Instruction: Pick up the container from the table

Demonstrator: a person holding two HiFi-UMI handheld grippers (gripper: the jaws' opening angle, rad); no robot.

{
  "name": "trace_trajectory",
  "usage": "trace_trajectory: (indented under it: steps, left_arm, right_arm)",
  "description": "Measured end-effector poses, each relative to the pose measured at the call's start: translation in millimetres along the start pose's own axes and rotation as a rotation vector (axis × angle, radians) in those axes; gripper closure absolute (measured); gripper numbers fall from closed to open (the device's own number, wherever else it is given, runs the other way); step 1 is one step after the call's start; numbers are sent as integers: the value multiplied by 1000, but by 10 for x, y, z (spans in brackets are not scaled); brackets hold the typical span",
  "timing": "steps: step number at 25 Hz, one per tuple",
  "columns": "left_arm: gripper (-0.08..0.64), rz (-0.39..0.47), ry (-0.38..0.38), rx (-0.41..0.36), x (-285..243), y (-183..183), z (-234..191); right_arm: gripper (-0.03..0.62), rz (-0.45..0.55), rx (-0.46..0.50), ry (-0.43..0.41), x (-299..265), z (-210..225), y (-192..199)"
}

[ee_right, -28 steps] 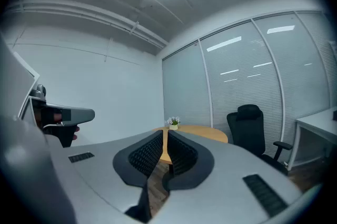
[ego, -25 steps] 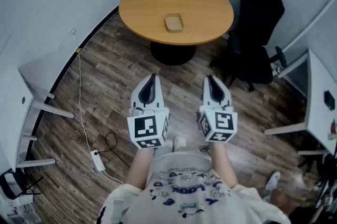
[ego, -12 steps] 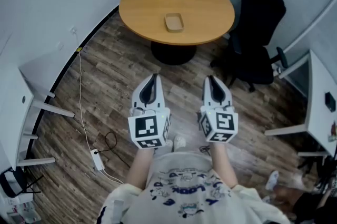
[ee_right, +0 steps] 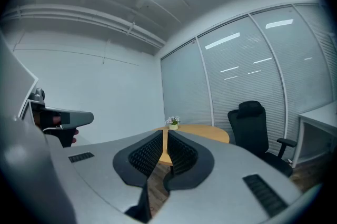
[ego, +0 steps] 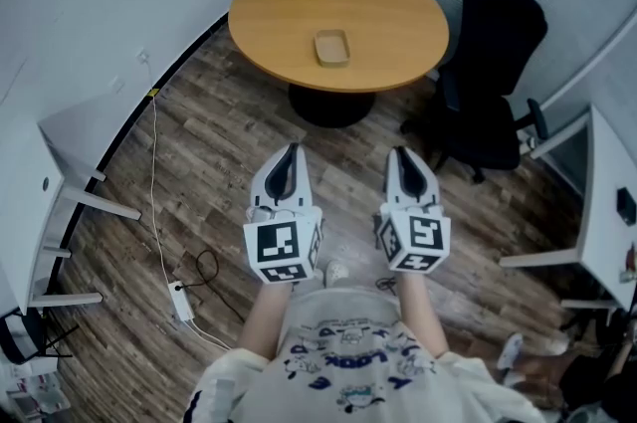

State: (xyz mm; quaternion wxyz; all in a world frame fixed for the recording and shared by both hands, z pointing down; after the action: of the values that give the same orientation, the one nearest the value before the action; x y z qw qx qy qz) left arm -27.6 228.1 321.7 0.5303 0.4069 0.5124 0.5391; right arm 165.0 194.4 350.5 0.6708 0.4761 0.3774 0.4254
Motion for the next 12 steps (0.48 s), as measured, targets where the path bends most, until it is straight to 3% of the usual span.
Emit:
trace_trajectory:
  steps: [12]
  left_arm:
    - [557,-44,-45,51,-268,135,120]
  right_arm:
    - [565,-49,1,-62,-290,211,70]
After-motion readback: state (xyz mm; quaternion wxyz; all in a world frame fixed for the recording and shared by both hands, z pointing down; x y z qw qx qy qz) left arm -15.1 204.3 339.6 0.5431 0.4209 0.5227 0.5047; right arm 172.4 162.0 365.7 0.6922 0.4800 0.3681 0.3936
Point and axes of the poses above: the fingertips, and each gripper's own axes: x backward along the fingers, z to its right, y out of its underside, the point moved 3 cm from there along x, backward along the fingers, and after that the axes turned 11 degrees about -x, right-handed, at the moved point
